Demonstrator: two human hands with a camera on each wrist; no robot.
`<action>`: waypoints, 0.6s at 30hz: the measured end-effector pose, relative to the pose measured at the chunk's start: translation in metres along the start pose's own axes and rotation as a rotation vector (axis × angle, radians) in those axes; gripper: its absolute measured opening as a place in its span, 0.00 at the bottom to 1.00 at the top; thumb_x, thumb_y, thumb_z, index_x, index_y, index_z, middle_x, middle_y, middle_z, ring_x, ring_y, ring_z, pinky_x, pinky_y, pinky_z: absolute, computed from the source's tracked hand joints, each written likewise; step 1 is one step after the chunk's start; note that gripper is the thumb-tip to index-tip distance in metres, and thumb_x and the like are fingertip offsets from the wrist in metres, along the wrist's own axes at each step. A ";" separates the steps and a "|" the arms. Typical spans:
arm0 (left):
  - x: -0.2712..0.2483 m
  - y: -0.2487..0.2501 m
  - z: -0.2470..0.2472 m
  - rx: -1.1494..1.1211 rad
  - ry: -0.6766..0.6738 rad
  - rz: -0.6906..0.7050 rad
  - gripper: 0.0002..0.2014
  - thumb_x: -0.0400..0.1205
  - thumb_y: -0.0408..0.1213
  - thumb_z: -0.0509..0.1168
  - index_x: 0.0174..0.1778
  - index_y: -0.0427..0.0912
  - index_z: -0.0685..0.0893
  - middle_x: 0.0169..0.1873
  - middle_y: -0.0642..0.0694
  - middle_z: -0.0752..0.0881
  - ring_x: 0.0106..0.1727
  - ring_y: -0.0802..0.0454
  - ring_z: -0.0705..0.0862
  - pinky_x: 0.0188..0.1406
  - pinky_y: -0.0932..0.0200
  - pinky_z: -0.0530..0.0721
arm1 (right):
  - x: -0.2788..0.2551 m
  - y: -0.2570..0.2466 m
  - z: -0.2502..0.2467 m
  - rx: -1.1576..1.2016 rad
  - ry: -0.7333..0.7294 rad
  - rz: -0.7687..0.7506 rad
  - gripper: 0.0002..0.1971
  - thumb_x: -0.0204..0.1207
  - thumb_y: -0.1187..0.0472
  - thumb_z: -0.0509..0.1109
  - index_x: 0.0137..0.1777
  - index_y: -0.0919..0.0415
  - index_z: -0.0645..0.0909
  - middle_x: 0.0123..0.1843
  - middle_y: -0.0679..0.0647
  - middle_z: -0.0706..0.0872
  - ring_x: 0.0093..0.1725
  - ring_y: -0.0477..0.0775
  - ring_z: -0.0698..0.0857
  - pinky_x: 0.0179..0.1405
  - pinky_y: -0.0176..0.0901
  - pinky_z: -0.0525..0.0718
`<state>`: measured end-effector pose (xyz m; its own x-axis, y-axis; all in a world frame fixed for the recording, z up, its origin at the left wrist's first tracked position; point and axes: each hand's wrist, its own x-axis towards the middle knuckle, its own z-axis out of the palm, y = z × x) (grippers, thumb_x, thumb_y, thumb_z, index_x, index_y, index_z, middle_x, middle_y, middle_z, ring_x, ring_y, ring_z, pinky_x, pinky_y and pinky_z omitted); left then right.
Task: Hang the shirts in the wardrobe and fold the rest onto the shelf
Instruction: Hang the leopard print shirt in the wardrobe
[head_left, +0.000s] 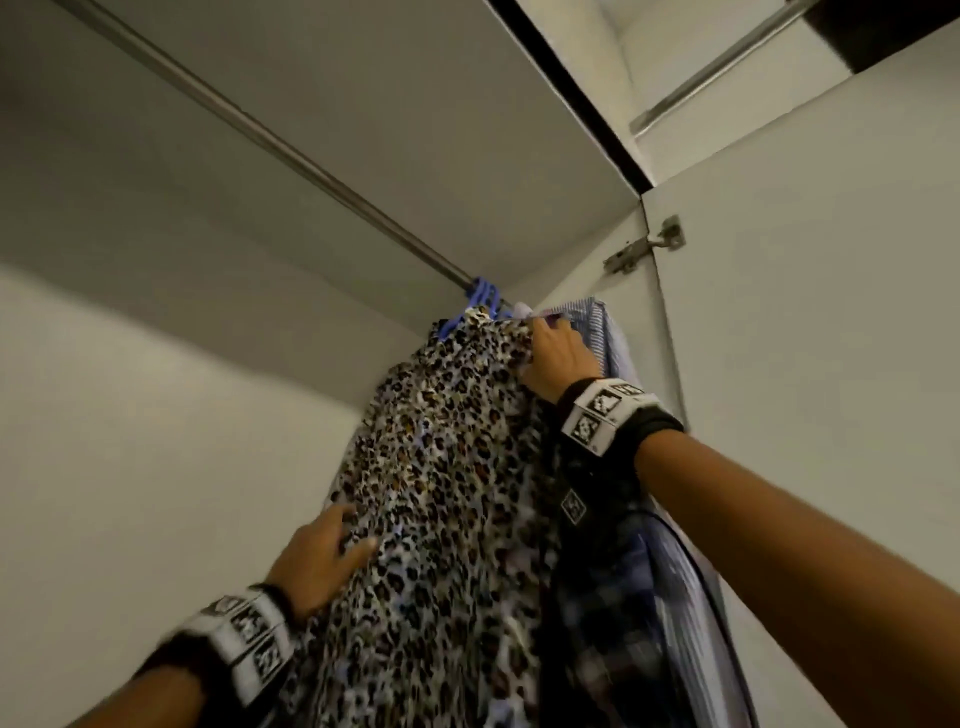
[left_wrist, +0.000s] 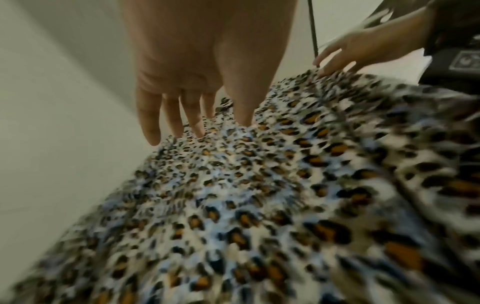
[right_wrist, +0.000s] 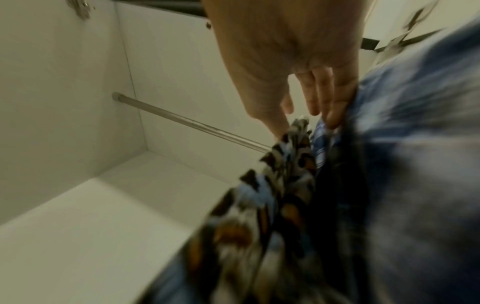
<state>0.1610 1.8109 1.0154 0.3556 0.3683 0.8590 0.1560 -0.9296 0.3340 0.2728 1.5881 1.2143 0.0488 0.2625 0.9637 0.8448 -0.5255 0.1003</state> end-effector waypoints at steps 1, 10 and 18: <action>-0.003 0.021 0.003 -0.063 0.056 0.021 0.23 0.83 0.46 0.61 0.71 0.39 0.69 0.60 0.41 0.83 0.59 0.46 0.82 0.57 0.56 0.78 | -0.021 0.008 -0.011 0.028 0.002 -0.014 0.26 0.77 0.62 0.65 0.75 0.63 0.65 0.69 0.67 0.73 0.69 0.68 0.73 0.63 0.55 0.74; -0.133 0.269 0.068 -0.503 0.211 0.312 0.17 0.77 0.45 0.58 0.54 0.38 0.81 0.38 0.48 0.83 0.39 0.46 0.82 0.40 0.58 0.78 | -0.230 0.113 -0.167 0.049 -0.212 0.049 0.20 0.78 0.57 0.68 0.68 0.60 0.73 0.62 0.59 0.81 0.57 0.59 0.81 0.55 0.48 0.78; -0.328 0.481 0.141 -0.805 -0.078 0.226 0.08 0.81 0.35 0.63 0.55 0.41 0.80 0.42 0.50 0.83 0.48 0.45 0.83 0.46 0.52 0.80 | -0.445 0.211 -0.341 -0.102 -0.316 0.296 0.17 0.77 0.57 0.68 0.65 0.56 0.77 0.56 0.53 0.84 0.47 0.52 0.83 0.51 0.49 0.81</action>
<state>0.2496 1.2456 0.8395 0.3663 0.1445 0.9192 -0.6217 -0.6970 0.3573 0.2474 1.0845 0.8905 0.4547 0.3150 0.8331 0.7137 -0.6884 -0.1292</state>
